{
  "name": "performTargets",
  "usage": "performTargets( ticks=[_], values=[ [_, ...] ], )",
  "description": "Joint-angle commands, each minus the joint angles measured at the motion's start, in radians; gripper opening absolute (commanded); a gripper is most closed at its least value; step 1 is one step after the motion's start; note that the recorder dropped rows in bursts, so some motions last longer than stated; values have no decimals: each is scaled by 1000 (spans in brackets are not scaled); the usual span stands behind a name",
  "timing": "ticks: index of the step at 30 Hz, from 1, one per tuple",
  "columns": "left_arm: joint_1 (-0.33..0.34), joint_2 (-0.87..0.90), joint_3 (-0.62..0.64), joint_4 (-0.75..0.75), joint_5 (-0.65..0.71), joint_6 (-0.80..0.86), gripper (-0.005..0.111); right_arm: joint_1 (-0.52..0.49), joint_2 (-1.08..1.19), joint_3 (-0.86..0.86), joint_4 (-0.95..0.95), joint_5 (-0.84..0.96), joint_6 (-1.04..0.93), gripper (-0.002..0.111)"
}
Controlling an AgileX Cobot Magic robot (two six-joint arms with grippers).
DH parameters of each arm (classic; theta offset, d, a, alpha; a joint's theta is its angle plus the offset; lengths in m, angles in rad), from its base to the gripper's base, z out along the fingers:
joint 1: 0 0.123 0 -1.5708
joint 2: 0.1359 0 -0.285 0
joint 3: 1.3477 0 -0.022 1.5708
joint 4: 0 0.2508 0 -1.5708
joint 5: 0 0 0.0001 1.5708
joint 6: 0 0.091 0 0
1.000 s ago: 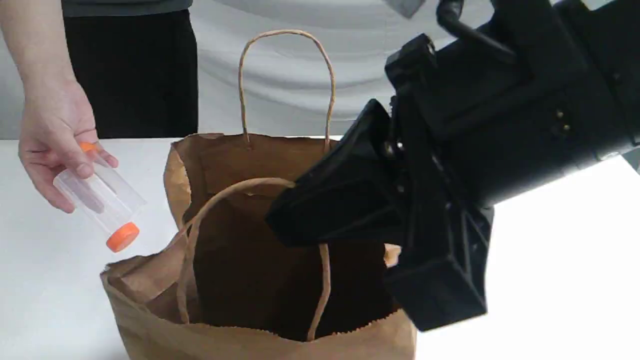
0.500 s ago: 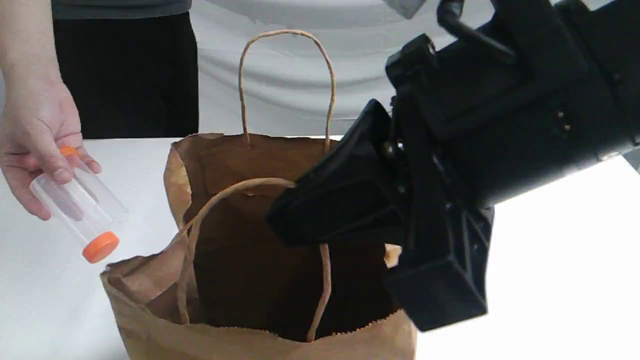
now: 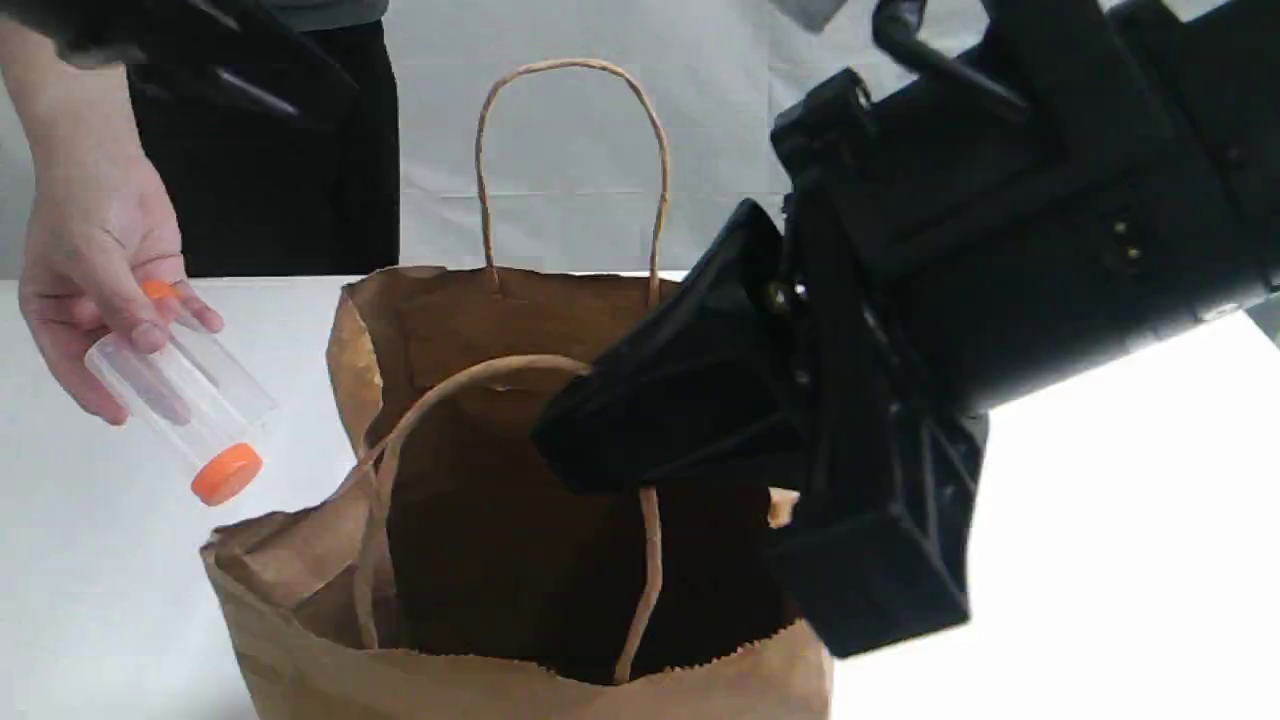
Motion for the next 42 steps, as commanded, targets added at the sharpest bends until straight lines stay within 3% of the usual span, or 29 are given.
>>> performTargets(
  ticks=[1, 5, 13, 25, 35, 42],
  values=[
    [-93, 28, -8, 177, 5, -15, 20, 4, -4, 8, -5, 2, 8, 0],
    [-132, 41, -8, 224, 5, -31, 32, 4, -4, 8, -5, 3, 15, 0],
    [-137, 42, -8, 222, 5, -88, 54, 4, -4, 8, -9, 6, 15, 0],
    [-137, 42, -10, 229, 5, -94, 55, 4, -4, 8, -47, 7, 36, 0],
    [-137, 42, -169, 186, 5, -125, 55, 4, -4, 8, -47, 7, 41, 0],
    [-137, 42, -142, 172, 5, -149, 55, 4, -4, 8, -47, 5, 41, 0]
  ],
)
